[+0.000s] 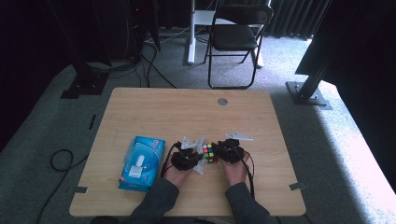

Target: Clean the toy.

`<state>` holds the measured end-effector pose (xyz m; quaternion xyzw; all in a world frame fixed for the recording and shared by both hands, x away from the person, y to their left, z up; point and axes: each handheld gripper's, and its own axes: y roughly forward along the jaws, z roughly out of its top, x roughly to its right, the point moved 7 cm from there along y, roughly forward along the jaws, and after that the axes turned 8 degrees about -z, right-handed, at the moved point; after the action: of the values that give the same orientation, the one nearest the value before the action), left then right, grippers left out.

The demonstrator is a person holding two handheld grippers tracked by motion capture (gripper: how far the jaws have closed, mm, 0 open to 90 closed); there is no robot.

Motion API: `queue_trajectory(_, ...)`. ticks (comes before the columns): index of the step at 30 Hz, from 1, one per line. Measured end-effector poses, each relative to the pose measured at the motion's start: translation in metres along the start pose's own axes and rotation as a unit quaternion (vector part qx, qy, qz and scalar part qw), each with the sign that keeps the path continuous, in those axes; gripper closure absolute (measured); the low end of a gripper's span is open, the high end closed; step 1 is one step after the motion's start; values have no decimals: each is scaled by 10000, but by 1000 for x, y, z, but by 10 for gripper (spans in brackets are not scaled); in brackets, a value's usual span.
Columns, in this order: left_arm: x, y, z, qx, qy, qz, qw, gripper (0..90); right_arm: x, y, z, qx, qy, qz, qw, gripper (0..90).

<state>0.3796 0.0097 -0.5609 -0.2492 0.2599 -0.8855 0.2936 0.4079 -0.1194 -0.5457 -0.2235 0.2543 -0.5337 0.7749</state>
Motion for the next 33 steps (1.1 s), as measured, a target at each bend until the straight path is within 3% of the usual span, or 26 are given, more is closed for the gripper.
queue_trajectory(9, -2, 0, 1, 58, -55, 11, 10000, 815, -2, -6, -3, -21, 11, -31, 10000, 582)
queue_trajectory(14, -3, 0, 1, 79, -80, 12, 9999, 815, -3, -9, -5, -30, -18, -88, 10000, 590)
queue_trajectory(33, -5, -4, 6, 190, -102, 54, 9998, 815, -5, -14, -9, -92, 14, 48, 9999, 649)
